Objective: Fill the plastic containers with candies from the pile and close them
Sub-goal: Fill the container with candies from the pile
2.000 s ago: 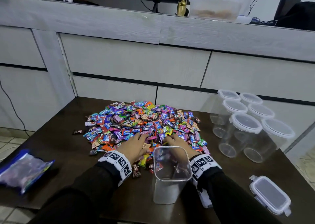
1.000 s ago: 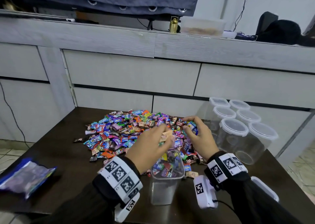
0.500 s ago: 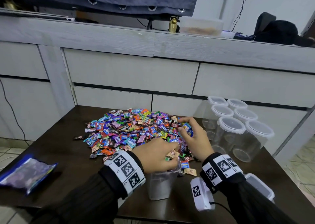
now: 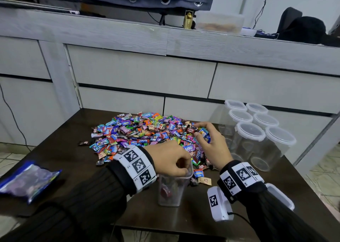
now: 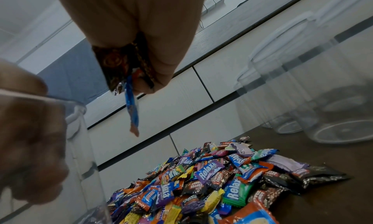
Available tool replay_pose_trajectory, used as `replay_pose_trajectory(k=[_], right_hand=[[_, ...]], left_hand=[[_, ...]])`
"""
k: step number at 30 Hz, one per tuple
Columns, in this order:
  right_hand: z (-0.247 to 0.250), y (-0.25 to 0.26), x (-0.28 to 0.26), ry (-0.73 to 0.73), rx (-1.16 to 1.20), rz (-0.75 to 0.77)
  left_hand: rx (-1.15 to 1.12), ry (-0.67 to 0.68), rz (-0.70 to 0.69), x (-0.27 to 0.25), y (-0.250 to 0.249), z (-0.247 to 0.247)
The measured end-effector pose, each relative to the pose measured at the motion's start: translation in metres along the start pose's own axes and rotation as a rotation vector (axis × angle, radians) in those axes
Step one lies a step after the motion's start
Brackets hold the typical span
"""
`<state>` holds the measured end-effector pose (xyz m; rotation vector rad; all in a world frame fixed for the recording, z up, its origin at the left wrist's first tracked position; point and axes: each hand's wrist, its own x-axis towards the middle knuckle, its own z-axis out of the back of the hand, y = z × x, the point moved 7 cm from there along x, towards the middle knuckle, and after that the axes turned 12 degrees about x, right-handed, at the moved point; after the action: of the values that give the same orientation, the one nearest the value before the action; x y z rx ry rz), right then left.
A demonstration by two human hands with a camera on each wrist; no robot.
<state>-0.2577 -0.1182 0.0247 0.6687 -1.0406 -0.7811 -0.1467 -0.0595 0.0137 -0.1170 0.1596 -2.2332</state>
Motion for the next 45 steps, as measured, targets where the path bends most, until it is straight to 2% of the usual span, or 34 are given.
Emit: replay_pose_trajectory(k=[3, 6, 10, 13, 18, 20, 25, 29, 32, 36, 41, 45], right_hand=[[0.0, -0.003, 0.002, 0.008, -0.008, -0.02], [-0.001, -0.004, 0.004, 0.001, -0.014, -0.027], [-0.001, 0.002, 0.005, -0.009, 0.005, 0.011], [-0.001, 0.008, 0.004, -0.017, 0.028, 0.041], [-0.005, 0.017, 0.005, -0.008, 0.049, 0.052], [-0.008, 0.02, 0.005, -0.01, 0.049, 0.051], [-0.014, 0.037, 0.002, -0.024, 0.123, 0.097], [-0.021, 0.053, -0.001, -0.038, 0.171, 0.14], [-0.028, 0.058, -0.001, -0.028, 0.217, 0.151], [-0.044, 0.053, -0.006, 0.085, 0.249, 0.134], [-0.062, 0.032, -0.02, 0.223, 0.12, 0.116], [-0.065, 0.033, -0.023, 0.254, 0.057, 0.171]], left_hand=[[-0.035, -0.006, 0.004, -0.001, 0.002, 0.0], [-0.145, -0.088, 0.051, -0.001, 0.006, 0.002], [-0.261, -0.304, 0.08, -0.008, 0.012, 0.012], [-0.284, -0.511, 0.007, -0.02, 0.011, 0.019], [-0.252, -0.66, -0.023, -0.035, 0.015, 0.017], [-0.232, -0.645, 0.025, -0.037, 0.021, 0.012], [-0.445, -0.383, 0.175, -0.042, 0.042, -0.018], [-0.526, -0.235, 0.225, -0.044, 0.05, -0.039], [-0.486, -0.238, 0.25, -0.045, 0.056, -0.046], [-0.475, -0.274, 0.273, -0.044, 0.058, -0.046], [-0.438, -0.312, 0.287, -0.042, 0.057, -0.041], [-0.466, -0.308, 0.296, -0.04, 0.058, -0.044]])
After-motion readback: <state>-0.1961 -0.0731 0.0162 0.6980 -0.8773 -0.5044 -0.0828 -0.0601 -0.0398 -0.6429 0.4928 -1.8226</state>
